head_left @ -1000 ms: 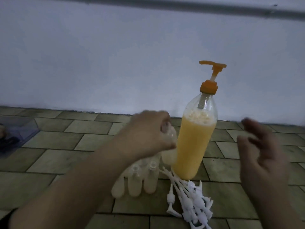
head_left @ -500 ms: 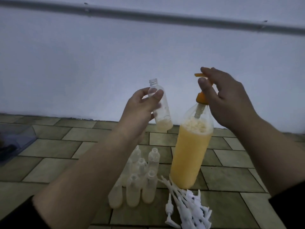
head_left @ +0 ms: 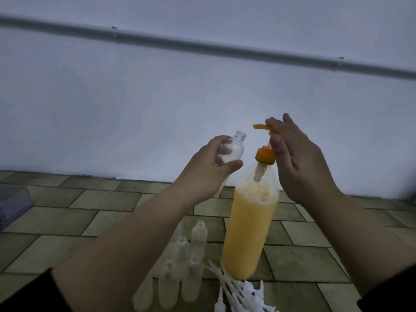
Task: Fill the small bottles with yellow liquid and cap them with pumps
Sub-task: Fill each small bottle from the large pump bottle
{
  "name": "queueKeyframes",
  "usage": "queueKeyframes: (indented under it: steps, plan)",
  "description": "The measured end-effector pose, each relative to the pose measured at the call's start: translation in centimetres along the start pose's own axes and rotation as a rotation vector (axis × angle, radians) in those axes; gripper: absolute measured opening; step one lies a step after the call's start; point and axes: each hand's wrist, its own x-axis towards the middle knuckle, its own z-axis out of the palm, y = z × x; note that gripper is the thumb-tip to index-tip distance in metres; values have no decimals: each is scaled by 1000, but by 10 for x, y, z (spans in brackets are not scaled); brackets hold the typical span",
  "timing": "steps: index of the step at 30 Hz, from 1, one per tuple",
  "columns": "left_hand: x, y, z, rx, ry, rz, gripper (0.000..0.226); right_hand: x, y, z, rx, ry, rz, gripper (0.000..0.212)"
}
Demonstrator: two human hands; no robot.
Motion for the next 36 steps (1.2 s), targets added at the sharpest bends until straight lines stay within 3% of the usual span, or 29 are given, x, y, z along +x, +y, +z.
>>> queueKeyframes:
  steps: [10, 16, 26, 31, 36]
  plan:
    - [9, 10, 6, 24, 28, 112, 55, -1, -2, 5, 59, 41, -1, 64]
    - [11, 7, 1, 231, 173, 203, 55, -2, 0, 6, 63, 28, 56, 68]
    - [3, 1, 4, 402, 137, 257, 53, -17, 2, 22, 191, 166, 24, 47]
    - [4, 7, -5, 433, 128, 253, 51, -10, -1, 13, 192, 92, 11, 59]
    - [8, 14, -5, 442, 152, 290, 52, -5, -6, 13, 183, 169, 16, 55]
